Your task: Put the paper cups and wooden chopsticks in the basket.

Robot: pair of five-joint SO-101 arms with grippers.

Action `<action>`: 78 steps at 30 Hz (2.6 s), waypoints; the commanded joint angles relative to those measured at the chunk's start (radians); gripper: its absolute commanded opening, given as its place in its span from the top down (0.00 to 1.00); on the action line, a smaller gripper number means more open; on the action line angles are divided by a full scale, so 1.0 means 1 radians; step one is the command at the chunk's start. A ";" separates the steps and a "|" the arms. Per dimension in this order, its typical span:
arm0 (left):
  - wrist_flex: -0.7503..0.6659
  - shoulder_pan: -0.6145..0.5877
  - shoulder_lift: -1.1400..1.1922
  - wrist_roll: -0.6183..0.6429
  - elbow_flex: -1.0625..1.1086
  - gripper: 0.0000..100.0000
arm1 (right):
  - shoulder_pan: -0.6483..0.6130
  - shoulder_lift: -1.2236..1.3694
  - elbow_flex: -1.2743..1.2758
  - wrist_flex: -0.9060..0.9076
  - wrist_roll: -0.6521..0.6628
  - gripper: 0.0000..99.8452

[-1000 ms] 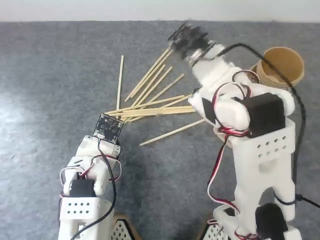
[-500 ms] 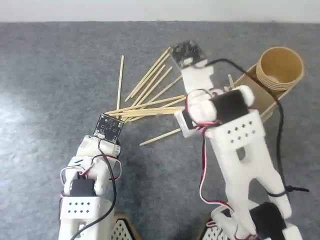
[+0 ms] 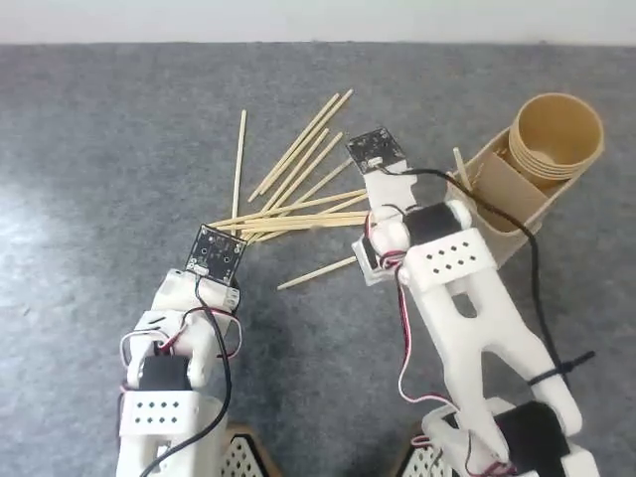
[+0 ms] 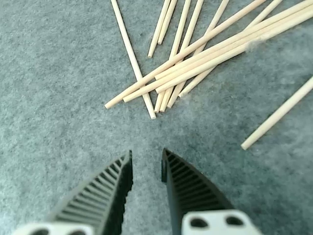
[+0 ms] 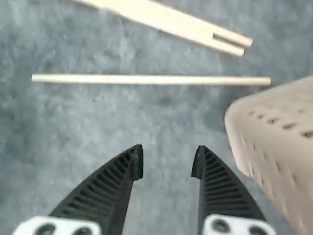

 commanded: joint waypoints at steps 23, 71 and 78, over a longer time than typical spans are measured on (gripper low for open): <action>-0.021 -0.002 -0.006 0.009 -0.005 0.90 | 0.001 -0.013 0.140 -0.280 -0.296 0.88; -0.023 -0.002 -0.006 0.009 -0.005 0.90 | -0.001 0.234 0.121 -0.493 -0.729 0.88; -0.021 -0.002 -0.006 0.009 -0.005 0.90 | -0.001 0.266 0.117 -0.516 -0.825 0.88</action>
